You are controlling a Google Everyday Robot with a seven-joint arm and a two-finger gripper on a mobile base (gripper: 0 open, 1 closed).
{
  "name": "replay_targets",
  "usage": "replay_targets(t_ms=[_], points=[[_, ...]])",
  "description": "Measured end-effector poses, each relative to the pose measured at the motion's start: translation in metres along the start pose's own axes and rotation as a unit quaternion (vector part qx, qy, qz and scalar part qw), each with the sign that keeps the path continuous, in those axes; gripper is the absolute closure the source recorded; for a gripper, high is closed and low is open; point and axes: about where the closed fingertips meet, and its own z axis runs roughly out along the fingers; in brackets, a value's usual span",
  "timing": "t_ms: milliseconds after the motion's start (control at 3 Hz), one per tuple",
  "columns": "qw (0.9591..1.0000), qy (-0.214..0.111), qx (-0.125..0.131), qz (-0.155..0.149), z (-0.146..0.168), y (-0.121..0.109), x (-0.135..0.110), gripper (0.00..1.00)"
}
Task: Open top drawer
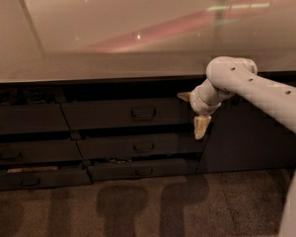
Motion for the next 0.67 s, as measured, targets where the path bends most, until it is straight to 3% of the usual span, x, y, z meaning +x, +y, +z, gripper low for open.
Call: replay_targets(t_ms=[333, 667], points=[[0.9994, -0.003, -0.026, 0.023, 0.0206, 0.0051, 0.0202, 0.0], [0.9994, -0.003, -0.026, 0.023, 0.0207, 0.0051, 0.0202, 0.0]])
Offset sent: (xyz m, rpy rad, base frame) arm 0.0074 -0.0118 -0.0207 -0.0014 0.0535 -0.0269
